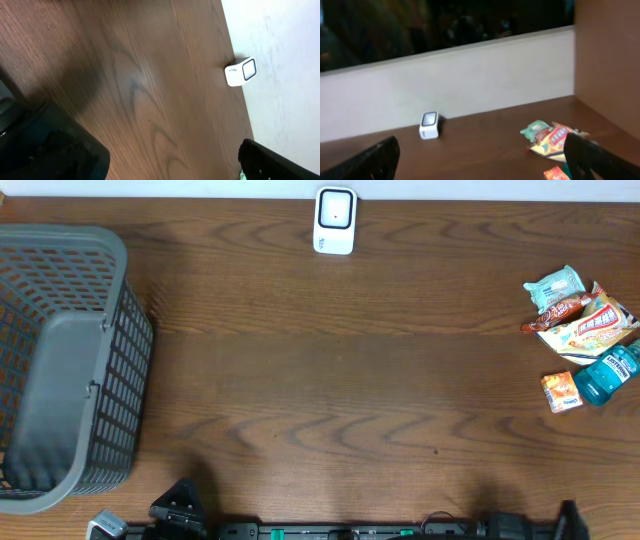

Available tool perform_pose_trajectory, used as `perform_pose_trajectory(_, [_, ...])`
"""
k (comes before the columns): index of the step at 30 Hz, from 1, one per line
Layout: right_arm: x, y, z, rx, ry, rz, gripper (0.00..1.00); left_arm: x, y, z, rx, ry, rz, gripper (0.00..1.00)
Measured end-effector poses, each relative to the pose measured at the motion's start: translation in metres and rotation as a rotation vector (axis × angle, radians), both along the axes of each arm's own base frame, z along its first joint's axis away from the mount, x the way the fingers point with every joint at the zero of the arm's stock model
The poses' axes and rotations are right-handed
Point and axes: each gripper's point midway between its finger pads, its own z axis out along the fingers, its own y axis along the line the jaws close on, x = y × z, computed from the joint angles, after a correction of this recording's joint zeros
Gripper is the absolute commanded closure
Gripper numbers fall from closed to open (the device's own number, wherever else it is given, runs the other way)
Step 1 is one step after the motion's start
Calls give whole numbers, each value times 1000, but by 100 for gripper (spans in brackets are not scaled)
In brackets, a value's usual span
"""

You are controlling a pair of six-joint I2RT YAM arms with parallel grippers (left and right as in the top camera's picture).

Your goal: Scan the item barcode

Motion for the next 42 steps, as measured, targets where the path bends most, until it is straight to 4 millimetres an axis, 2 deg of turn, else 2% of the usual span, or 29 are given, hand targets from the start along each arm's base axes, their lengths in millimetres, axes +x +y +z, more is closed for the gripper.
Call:
perform_pose_trajectory(4, [17, 5, -23, -40, 62, 40, 1, 0, 0, 0, 1, 0, 2, 2])
perform_pose_trajectory(8, [9, 15, -48, -68, 22, 90, 1, 0, 0, 0, 1, 1, 2, 2])
perform_pose_trajectory(11, [3, 29, -44, -104, -55, 170, 1, 0, 0, 0, 1, 1, 2, 2])
perform_pose_trajectory(13, [13, 41, -40, -131, -84, 241, 1, 0, 0, 0, 1, 0, 2, 2])
perform_pose_trajectory(15, [30, 47, -52, -140, -59, 293, 1, 0, 0, 0, 1, 0, 2, 2])
perform_pose_trajectory(21, [95, 45, -102, -114, 31, 323, 1, 0, 0, 0, 1, -1, 2, 2])
perform_pose_trajectory(29, [163, 32, -194, 54, 145, 285, 1, 0, 0, 0, 1, -1, 2, 2])
perform_pose_trajectory(36, [186, 8, -268, 264, 253, 130, 1, 0, 0, 0, 2, -1, 2, 2])
perform_pose_trajectory(40, [189, 1, -290, 336, 276, 82, 1, 0, 0, 0, 2, -1, 2, 2])
perform_pose_trajectory(42, [190, -1, -288, 354, 265, 65, 1, 0, 0, 1, 2, -2, 2, 2])
